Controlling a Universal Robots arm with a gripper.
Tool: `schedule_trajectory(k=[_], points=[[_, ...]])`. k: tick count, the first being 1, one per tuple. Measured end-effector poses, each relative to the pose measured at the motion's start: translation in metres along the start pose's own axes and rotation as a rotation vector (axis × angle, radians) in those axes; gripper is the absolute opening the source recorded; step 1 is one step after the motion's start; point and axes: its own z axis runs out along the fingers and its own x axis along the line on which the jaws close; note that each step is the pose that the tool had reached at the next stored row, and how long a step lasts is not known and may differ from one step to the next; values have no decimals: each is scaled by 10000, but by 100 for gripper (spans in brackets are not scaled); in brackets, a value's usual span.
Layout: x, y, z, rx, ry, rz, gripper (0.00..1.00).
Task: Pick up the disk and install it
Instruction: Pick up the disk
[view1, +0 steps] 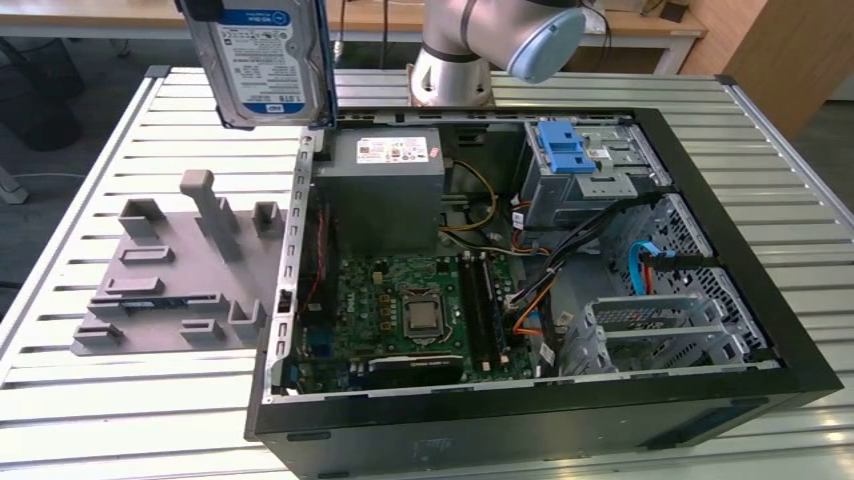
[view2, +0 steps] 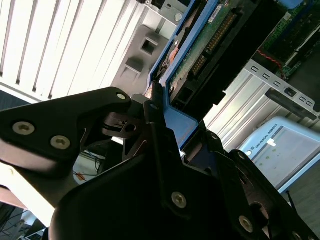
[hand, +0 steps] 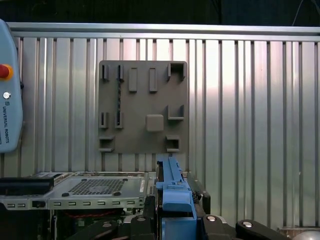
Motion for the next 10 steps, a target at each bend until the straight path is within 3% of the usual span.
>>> schedule_trajectory(k=[10], points=[[12,-13,-1,0,0,-2,36]])
